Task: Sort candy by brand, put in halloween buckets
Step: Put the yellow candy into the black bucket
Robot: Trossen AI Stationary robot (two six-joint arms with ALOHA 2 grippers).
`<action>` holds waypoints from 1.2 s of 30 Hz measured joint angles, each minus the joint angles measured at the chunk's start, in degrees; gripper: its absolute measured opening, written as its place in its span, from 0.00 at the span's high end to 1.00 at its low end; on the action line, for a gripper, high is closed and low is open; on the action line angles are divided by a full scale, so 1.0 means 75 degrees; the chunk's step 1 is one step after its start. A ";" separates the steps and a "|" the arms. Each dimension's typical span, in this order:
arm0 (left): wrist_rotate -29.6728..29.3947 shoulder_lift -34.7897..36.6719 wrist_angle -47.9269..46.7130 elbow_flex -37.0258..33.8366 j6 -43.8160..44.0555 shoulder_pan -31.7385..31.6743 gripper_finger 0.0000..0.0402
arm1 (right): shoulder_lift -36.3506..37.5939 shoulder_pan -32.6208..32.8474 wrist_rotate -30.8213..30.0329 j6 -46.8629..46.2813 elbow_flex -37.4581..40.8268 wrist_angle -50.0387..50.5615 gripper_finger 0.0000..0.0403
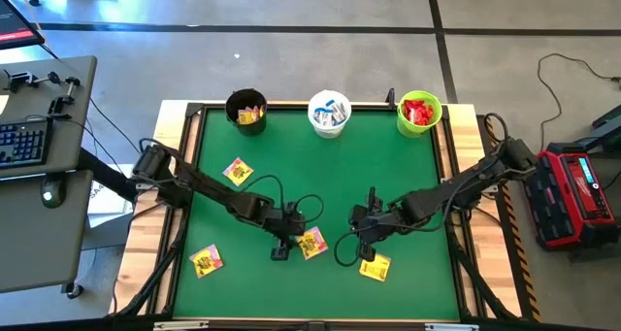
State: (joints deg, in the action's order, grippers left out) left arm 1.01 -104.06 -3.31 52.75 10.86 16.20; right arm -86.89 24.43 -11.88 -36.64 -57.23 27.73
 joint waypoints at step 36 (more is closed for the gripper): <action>-0.1143 0.1780 -0.0972 -0.0012 0.1507 -0.1591 1.00 | 0.0000 -0.0134 -0.0647 0.0072 0.0000 0.0089 1.00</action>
State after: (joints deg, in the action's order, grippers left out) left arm -7.57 -90.71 -10.60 52.66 22.16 4.27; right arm -86.89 23.42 -16.73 -36.11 -57.23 28.39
